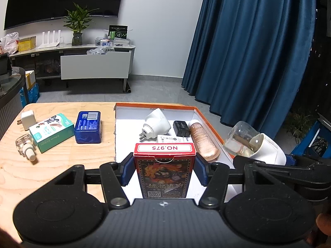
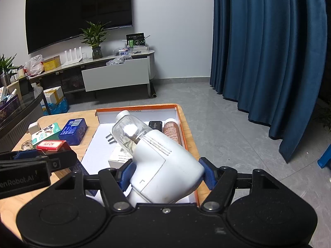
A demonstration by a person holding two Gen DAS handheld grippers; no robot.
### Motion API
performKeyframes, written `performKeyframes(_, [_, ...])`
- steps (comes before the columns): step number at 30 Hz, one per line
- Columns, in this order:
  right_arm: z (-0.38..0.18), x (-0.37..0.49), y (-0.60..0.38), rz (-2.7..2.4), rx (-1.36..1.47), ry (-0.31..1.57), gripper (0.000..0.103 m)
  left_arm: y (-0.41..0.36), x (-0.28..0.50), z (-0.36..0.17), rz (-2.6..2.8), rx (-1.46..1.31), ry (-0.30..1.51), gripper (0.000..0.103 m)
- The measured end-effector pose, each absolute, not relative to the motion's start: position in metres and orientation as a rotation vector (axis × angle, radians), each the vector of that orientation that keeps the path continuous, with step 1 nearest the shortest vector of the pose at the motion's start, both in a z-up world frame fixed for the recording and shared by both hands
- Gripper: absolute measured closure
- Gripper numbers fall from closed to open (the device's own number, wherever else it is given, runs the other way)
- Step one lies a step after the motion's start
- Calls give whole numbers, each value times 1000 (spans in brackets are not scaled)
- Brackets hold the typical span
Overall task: Organize rigid objects
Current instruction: 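Hold the card box and diffuser inside the white box with both tools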
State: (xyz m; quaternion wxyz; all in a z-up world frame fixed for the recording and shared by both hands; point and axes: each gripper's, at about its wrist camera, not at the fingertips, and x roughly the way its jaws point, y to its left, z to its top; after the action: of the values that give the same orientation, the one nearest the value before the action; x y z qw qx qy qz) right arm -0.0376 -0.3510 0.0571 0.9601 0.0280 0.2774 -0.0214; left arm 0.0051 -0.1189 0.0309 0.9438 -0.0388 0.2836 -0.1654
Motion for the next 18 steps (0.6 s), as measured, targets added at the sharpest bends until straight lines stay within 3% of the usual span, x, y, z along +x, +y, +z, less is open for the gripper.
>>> performKeyframes(18, [51, -38, -349, -46, 54, 569, 23, -118, 8, 35, -334, -80, 564, 44])
